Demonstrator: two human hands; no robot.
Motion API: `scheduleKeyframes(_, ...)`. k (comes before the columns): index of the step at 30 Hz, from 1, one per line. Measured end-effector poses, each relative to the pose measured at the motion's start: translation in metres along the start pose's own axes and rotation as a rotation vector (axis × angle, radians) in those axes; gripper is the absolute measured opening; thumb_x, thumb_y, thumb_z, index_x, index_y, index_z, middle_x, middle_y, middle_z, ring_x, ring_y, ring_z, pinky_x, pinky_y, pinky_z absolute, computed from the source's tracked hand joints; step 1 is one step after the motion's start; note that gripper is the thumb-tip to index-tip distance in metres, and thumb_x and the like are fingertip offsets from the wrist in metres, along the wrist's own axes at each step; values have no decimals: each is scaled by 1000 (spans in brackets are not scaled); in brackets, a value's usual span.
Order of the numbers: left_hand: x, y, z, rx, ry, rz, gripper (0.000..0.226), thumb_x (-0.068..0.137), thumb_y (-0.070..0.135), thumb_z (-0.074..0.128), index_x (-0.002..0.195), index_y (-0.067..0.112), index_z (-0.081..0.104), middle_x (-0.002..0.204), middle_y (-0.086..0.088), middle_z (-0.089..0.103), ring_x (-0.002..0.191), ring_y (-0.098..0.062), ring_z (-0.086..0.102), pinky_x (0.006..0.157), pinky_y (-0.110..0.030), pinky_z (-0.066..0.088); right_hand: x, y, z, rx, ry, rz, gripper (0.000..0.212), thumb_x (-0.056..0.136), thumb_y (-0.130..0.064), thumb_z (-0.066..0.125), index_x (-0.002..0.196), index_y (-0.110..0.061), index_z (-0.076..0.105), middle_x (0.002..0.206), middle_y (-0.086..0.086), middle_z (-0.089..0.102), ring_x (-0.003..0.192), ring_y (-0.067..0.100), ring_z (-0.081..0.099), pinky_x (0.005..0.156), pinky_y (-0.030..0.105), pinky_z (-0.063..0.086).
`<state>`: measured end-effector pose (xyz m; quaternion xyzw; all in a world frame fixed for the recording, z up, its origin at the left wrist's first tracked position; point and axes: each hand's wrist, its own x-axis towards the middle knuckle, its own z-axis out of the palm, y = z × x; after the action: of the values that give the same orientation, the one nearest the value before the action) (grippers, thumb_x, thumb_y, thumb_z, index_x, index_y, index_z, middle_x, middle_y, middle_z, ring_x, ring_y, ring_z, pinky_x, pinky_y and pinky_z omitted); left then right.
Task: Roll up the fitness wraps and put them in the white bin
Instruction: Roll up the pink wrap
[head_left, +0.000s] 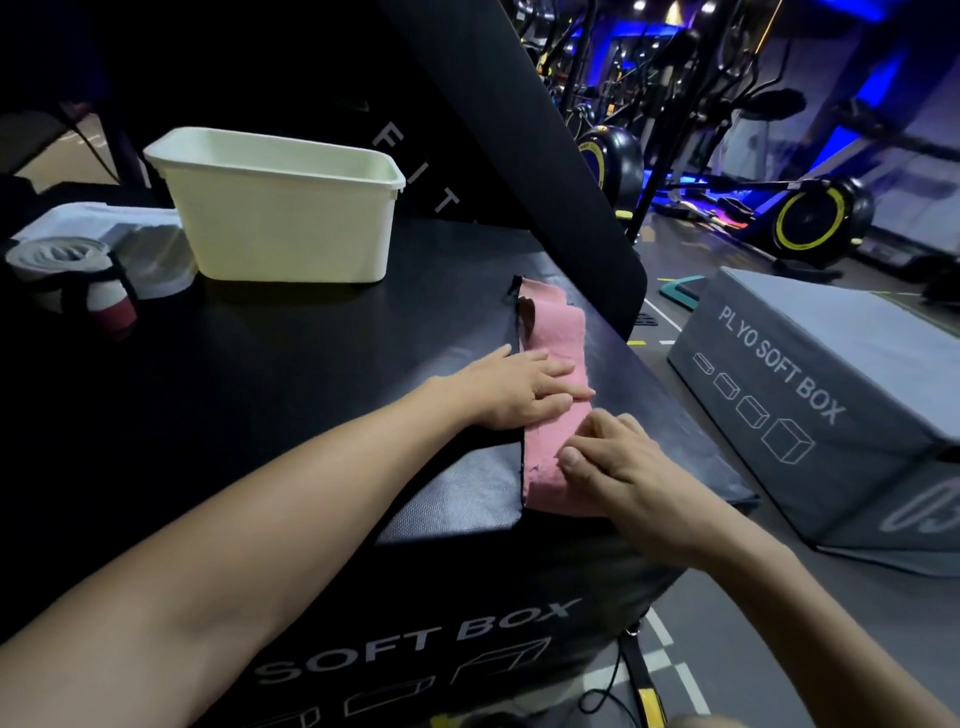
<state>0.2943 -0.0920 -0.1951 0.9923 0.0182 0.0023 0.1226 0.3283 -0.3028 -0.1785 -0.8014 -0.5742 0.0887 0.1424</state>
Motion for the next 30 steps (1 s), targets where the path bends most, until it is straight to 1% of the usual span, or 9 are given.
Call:
scheduleKeyframes(4,3,-5,5,-14,27,15,43,110,47,30,153,52,35,169,9,21,157,-14,9,124,-52,2,10,-2,-5,-12,-46,63,38,107,-40,39,73,-28,51,97,-9,41,100,16,34,98,44,34)
scheduleKeyframes(6,4,-6,5,-20,23,14,43,110,47,30,153,53,35,169,10,21,157,-13,8,124,-52,1,12,-3,-6,-20,-60,84,39,106,-42,38,75,-24,54,97,-7,43,99,16,36,96,43,34)
scheduleKeyframes(9,5,-6,6,-22,24,15,44,110,48,30,152,53,36,170,10,20,158,-14,8,124,-53,1,13,-5,-6,23,-31,62,37,100,-54,37,73,-36,54,89,-6,51,90,17,46,87,46,41)
scheduleKeyframes(11,6,-7,6,-30,31,14,43,109,48,31,152,53,36,169,11,21,158,-14,8,125,-54,2,13,-3,-6,84,56,53,30,90,-61,42,93,-39,63,87,-7,62,86,14,58,84,45,48)
scheduleKeyframes(13,7,-7,7,-32,29,9,44,109,48,31,152,52,37,169,12,21,157,-13,8,126,-54,2,14,-3,-5,124,131,52,22,92,-52,56,105,-35,61,83,-7,65,80,12,60,80,42,51)
scheduleKeyframes(17,8,-8,7,-27,10,4,46,108,47,35,155,46,37,170,13,18,158,-14,8,126,-55,1,21,-8,2,106,260,46,10,91,-28,67,85,-28,59,84,-15,58,80,11,57,76,41,49)
scheduleKeyframes(22,8,-9,7,-54,13,7,46,108,49,36,154,49,37,169,14,18,158,-14,8,126,-56,0,26,-13,4,-24,357,59,7,89,-31,71,85,-27,66,84,-4,71,83,24,65,74,43,52)
scheduleKeyframes(26,6,-8,6,-80,31,3,42,108,52,34,150,56,38,169,15,21,157,-11,8,126,-56,-1,15,-9,17,-115,546,-126,20,92,-36,63,83,-20,71,85,-4,71,78,20,64,69,37,50)
scheduleKeyframes(30,7,-9,4,-101,72,-10,43,106,52,41,149,51,43,165,13,30,156,-10,14,125,-56,1,-7,5,26,-90,448,-189,39,88,-54,65,108,-22,73,105,-9,69,92,14,64,82,24,51)
